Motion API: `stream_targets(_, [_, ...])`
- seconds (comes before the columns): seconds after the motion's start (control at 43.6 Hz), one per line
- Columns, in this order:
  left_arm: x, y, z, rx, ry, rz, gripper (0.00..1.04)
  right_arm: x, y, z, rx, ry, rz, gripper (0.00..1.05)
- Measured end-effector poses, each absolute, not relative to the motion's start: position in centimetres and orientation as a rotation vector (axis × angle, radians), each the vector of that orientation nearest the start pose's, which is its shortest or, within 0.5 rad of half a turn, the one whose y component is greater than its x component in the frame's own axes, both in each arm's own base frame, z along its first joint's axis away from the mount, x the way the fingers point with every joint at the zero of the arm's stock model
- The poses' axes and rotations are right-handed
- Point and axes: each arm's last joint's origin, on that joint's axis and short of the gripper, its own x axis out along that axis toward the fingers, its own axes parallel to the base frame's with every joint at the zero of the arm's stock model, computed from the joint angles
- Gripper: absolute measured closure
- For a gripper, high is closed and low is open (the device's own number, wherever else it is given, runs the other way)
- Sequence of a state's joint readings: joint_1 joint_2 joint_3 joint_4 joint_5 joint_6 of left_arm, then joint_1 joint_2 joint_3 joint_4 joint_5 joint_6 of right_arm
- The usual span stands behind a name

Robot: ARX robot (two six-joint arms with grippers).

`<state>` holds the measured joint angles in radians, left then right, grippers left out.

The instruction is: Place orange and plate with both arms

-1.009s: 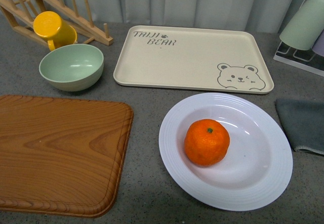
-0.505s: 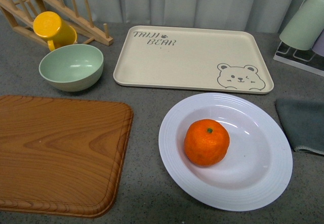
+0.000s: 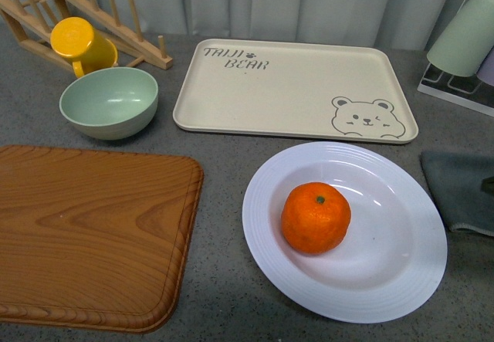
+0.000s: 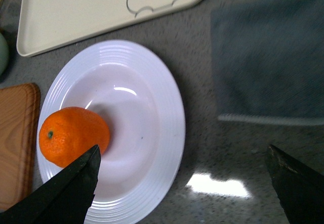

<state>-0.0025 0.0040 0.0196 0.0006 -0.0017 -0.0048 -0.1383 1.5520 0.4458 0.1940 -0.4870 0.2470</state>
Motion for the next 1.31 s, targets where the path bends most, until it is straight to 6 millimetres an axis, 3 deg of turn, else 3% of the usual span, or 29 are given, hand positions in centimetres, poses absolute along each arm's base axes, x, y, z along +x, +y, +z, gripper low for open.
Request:
stream_targets(0.092, [9.7,0.0,17.0,-0.004,-0.016,-0.001,0.07,25.1,-2.4,8.9,0.603,1.019,0.217,0.09])
stream_targets(0.252, [9.7,0.0,17.0,-0.004,-0.016,-0.001,0.07,26.1,-2.7,7.6,0.683,1.081,0.235,0.09])
stream_targets(0.734, [9.7,0.0,17.0,-0.004,-0.016,-0.001,0.07,28.5,-0.5,3.0,0.922,1.192,0.314,0.09])
stream_targets(1.124, [9.7,0.0,17.0,-0.004,-0.016,-0.001,0.07,30.1,0.3,2.1,0.988,1.177,0.345,0.10])
stream_targets(1.262, [9.7,0.0,17.0,-0.004,-0.016,-0.001,0.07,30.0,0.6,1.8,0.967,1.199,0.310,0.34])
stream_targets(1.308, [9.7,0.0,17.0,-0.004,-0.016,-0.001,0.07,29.9,0.7,1.6,0.958,1.206,0.301,0.46])
